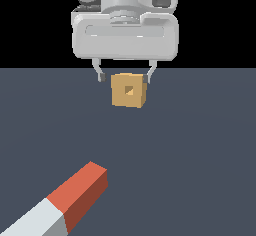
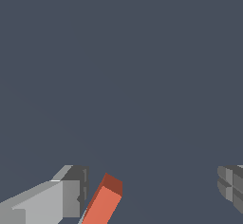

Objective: Insert the peg into the horizontal hole in a box.

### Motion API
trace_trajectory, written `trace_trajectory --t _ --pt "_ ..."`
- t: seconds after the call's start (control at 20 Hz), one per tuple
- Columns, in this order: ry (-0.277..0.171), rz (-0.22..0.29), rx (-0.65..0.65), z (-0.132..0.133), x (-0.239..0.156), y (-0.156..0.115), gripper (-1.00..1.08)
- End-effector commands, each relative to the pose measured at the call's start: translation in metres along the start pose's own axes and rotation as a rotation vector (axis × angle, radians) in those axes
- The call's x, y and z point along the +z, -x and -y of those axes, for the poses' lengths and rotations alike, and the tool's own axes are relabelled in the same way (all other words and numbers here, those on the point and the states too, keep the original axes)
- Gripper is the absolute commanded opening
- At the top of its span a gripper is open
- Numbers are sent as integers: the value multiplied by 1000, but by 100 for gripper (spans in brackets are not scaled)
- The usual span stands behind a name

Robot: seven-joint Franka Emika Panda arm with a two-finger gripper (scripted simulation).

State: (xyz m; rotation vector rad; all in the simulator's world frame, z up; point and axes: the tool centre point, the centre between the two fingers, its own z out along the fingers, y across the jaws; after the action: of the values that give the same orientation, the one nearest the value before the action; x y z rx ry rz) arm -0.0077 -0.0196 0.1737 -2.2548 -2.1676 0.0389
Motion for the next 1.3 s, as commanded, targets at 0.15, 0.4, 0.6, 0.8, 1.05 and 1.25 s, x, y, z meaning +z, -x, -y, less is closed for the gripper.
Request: trace_trajectory --t 0.15,0.4,0.6,0.8,1.05,1.25 --pt "1 0 10 1 2 4 100" --pt "3 -1 67 7 14 32 100" --pt "8 -3 151 18 31 70 100" --pt "13 -5 265 38 56 120 100" --pt "20 -8 394 68 84 174 100" --pt "23 -10 460 86 99 200 100"
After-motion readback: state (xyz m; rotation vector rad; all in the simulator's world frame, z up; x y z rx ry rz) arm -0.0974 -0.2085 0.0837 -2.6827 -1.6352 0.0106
